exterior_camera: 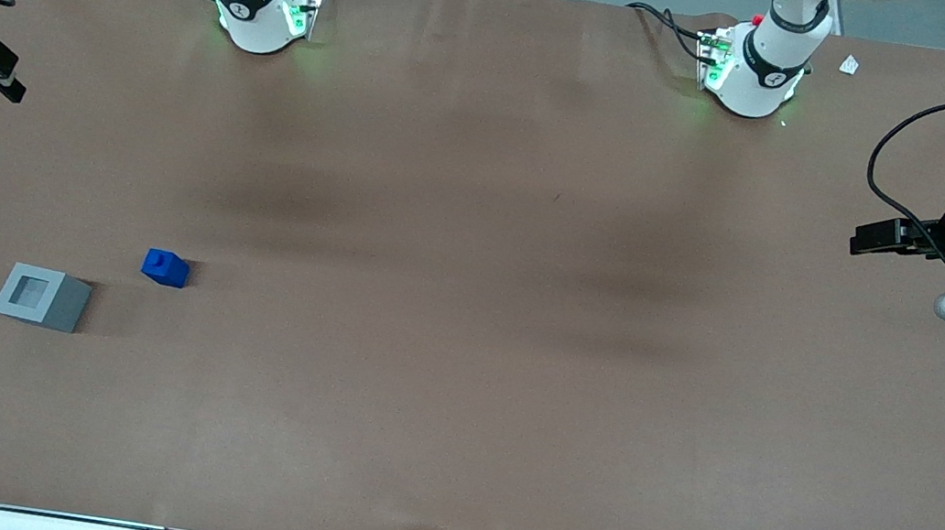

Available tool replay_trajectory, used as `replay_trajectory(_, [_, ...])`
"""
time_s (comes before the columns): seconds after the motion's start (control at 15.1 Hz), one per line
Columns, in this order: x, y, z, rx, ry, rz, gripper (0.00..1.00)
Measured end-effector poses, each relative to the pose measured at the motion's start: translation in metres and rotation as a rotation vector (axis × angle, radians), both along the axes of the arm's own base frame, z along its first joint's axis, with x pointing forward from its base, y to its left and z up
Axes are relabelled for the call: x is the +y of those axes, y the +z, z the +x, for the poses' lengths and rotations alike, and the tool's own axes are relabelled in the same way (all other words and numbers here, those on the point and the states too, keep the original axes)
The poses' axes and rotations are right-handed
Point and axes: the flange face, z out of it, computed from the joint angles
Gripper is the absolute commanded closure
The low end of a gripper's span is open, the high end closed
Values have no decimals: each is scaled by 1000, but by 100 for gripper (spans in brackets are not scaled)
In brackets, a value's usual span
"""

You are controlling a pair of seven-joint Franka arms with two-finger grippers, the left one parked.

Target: Insert blue part into gray base with right arm

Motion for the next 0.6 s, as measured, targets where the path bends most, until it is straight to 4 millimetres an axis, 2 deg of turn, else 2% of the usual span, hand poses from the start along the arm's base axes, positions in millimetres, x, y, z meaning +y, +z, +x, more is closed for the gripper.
replay_trajectory(0.4, [-1, 0, 1, 0, -1, 0, 0])
replay_trajectory(0.53, [-2, -12, 7, 23, -4, 0, 0])
replay_trajectory(0.6, [-4, -24, 13, 46, -7, 1, 0])
